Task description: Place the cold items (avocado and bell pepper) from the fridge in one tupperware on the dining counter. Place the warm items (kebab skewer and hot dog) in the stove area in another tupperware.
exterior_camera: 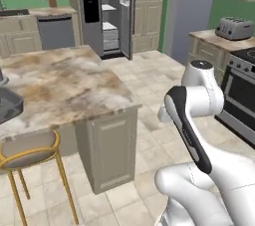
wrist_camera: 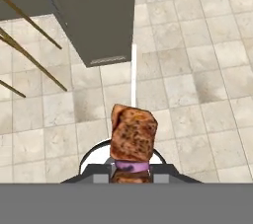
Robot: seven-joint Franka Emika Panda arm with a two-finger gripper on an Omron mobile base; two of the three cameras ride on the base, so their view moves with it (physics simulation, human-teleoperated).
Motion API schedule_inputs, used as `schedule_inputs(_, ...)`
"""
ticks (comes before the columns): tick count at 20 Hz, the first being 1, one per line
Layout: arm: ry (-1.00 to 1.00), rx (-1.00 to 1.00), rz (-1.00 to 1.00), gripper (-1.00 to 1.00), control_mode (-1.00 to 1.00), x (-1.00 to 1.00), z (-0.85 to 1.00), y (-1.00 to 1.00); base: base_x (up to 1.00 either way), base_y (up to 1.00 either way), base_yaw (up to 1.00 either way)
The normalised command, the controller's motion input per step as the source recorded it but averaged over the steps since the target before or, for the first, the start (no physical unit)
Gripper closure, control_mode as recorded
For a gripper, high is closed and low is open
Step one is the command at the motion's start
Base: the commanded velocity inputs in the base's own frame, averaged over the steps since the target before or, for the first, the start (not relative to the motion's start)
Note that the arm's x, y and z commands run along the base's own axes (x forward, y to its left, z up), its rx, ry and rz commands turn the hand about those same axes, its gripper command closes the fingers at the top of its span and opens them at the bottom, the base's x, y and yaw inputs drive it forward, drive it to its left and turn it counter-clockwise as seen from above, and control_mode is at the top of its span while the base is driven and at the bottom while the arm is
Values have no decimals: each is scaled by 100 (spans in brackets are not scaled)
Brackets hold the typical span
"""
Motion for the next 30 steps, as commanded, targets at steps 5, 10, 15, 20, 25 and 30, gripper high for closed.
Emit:
schedule_inputs(5, 0, 0, 0, 100, 100, 0, 0, 0, 0, 100, 29)
schedule_inputs(10, 0, 0, 0, 100, 100, 0, 0, 0, -1, 100, 38)
schedule_inputs(15, 0, 0, 0, 100, 100, 0, 0, 0, 36, 81, 33)
schedule_inputs(20, 0, 0, 0, 100, 100, 0, 0, 0, 76, 63, -1)
schedule_inputs(25, 0, 0, 0, 100, 100, 0, 0, 0, 85, 62, -8)
schedule_inputs(30, 0, 0, 0, 100, 100, 0, 0, 0, 28, 16, 0)
